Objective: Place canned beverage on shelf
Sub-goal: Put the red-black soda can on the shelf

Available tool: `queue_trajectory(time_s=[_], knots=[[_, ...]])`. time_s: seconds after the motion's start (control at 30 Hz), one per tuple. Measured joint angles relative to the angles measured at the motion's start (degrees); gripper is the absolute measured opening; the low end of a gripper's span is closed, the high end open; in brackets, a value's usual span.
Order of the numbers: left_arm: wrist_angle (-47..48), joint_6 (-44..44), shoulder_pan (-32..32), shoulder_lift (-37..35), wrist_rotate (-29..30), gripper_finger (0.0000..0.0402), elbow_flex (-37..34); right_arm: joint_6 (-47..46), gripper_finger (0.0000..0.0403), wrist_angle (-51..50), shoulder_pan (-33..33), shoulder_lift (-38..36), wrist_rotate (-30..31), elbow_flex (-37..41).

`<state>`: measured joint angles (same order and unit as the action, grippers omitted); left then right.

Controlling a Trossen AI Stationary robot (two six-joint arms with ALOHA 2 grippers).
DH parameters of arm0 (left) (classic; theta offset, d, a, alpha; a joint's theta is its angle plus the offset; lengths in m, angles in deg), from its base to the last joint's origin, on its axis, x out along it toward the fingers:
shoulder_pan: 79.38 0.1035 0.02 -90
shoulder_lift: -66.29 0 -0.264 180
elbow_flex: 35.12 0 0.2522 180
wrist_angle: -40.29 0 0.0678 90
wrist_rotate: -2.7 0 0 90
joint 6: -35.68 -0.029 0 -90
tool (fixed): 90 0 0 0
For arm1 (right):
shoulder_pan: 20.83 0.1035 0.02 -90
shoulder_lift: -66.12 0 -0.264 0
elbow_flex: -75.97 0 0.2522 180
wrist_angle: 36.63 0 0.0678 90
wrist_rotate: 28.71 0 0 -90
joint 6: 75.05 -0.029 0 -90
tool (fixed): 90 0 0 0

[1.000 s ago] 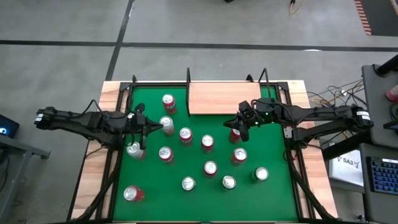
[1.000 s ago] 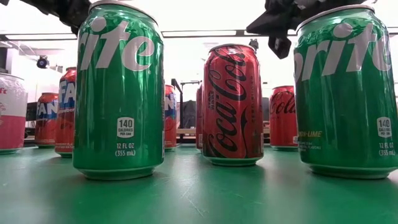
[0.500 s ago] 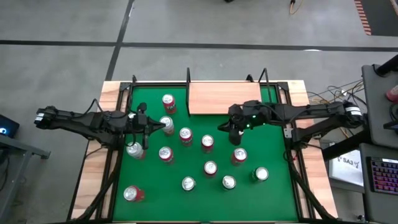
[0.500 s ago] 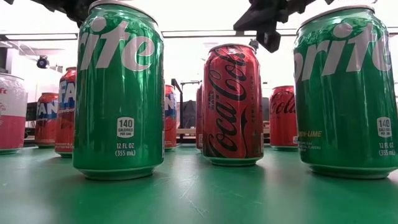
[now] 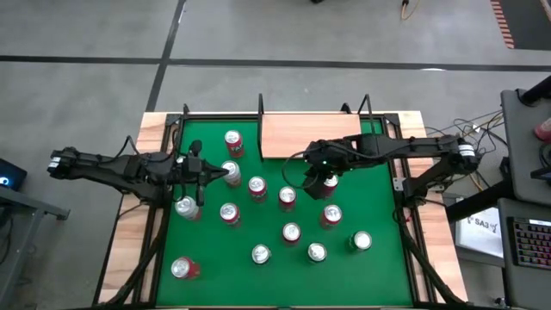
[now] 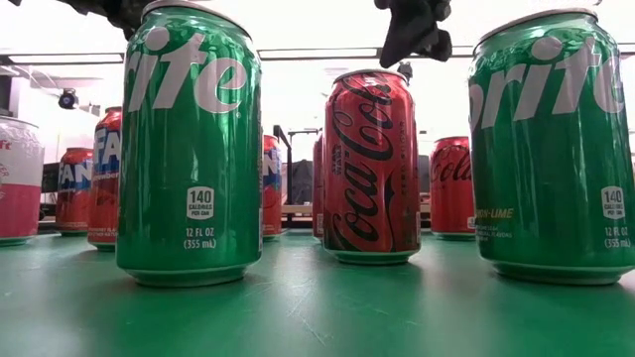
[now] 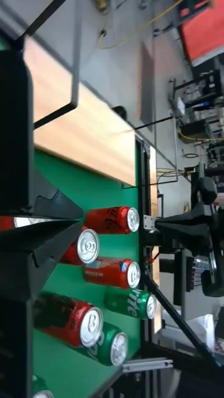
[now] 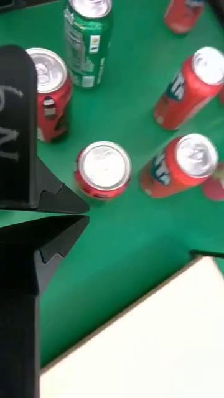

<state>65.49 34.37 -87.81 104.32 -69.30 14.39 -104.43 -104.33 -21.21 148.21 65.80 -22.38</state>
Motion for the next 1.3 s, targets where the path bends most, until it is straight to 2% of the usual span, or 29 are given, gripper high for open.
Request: queue_trajectory(time_s=[0.2,0.43,0.63,0.87,1.03,1.3], knots=[[-3.97,-8.52,0.0,-0.05,1.59,0.0,0.02,-11.77,0.0009,-15.07,0.0,2.54,-0.08,-4.78],[-4.32,-13.47,0.0,-0.18,2.53,0.0,0.61,-26.38,0.0009,-29.14,0.0,2.79,-0.6,-5.37],[-4.86,-15.56,0.0,0.14,2.55,0.0,0.31,-28.43,0.0009,-29.44,0.0,2.8,-4.83,-5.34],[-6.9,-17.72,0.0,0.19,2.55,0.0,1.01,-34.46,0.0016,-29.27,-0.04,2.83,-5.11,-5.34],[-6.85,-17.7,0.0,0.18,2.53,0.0,0.71,-37.34,0.0079,-29.15,-0.02,2.88,-5.22,-5.3],[-6.82,-17.72,0.0,0.1,2.49,0.0,0.66,-39.76,0.0253,-28.72,-0.42,2.88,-7.21,-5.28]])
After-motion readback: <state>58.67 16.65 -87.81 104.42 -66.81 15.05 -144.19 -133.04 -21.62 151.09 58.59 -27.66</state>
